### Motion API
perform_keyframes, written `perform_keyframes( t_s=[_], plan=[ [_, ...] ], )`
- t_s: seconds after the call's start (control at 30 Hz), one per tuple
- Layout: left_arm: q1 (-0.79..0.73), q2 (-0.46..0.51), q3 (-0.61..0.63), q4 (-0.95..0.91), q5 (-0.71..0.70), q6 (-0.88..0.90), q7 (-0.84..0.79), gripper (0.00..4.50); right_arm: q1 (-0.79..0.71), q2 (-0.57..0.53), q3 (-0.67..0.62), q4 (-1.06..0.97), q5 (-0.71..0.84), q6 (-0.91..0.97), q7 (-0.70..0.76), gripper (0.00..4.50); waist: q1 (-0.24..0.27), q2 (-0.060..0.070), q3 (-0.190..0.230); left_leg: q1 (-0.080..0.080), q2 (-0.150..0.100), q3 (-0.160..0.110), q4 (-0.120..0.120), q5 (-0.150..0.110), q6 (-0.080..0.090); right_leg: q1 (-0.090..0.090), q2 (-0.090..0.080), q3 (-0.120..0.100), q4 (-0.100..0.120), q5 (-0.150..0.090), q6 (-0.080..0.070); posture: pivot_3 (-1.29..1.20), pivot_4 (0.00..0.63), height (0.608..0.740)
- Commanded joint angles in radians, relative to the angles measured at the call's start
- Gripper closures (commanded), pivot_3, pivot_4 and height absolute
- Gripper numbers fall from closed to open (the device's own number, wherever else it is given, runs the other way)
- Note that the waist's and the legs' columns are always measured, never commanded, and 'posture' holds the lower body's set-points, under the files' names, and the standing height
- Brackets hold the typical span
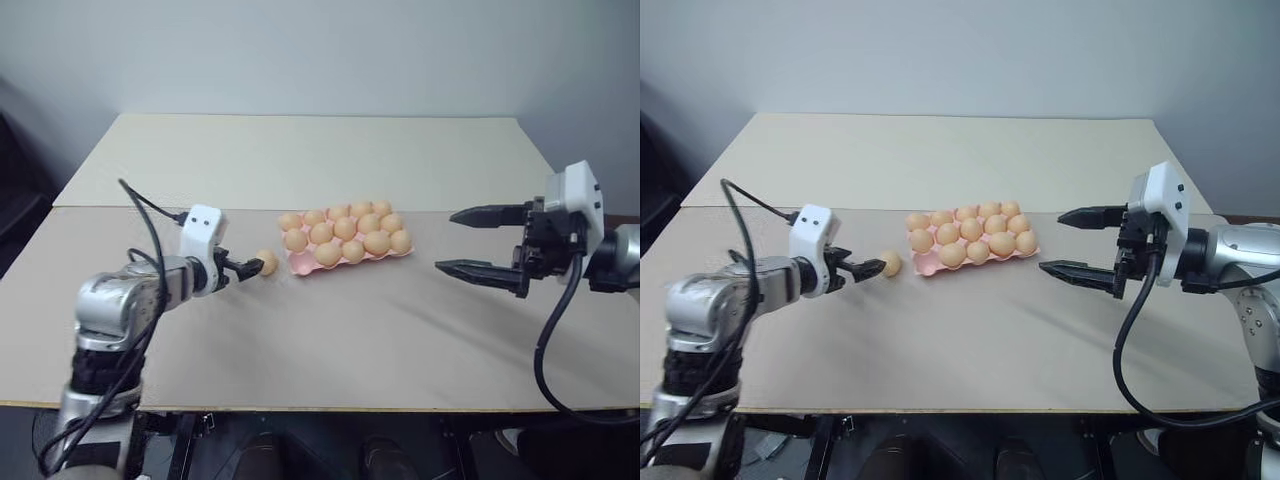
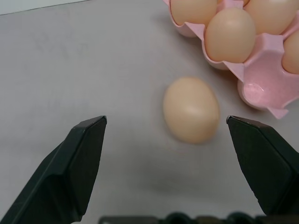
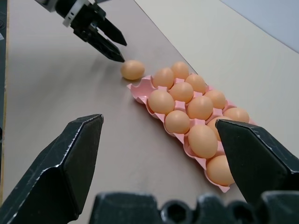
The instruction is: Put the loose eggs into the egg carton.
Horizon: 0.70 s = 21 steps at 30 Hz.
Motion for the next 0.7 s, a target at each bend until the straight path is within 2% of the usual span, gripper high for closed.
perform_keyframes(
  t_s=[0.03, 0.13, 0.7],
  plan=[
    [-0.036, -0.043, -0.002, 0.039, 0.036, -0.052, 0.014, 0.01, -0.006, -0.019, -0.043, -0.030, 0.027, 0.012, -0.006, 0.00, 0.000, 0.000, 0.000, 0.000, 0.000, 0.000, 0.000, 0.000, 0.000, 0.000, 0.000, 0.000, 0.000, 0.000, 0.000, 0.00, 0.150, 0.740],
    [-0.043, -0.080, 0.012, 0.063, 0.055, -0.063, 0.034, 0.01, -0.005, -0.024, -0.052, -0.037, 0.030, 0.022, -0.007, 0.00, -0.001, 0.000, 0.000, 0.000, 0.000, 0.000, 0.000, 0.000, 0.000, 0.000, 0.000, 0.000, 0.000, 0.000, 0.000, 0.00, 0.150, 0.740],
    [-0.067, -0.155, -0.033, 0.163, 0.158, -0.140, 0.030, 0.01, -0.023, -0.025, -0.047, -0.050, 0.041, 0.045, -0.013, 0.00, -0.001, 0.000, 0.000, 0.000, 0.000, 0.000, 0.000, 0.000, 0.000, 0.000, 0.000, 0.000, 0.000, 0.000, 0.000, 0.00, 0.150, 0.740]
  ],
)
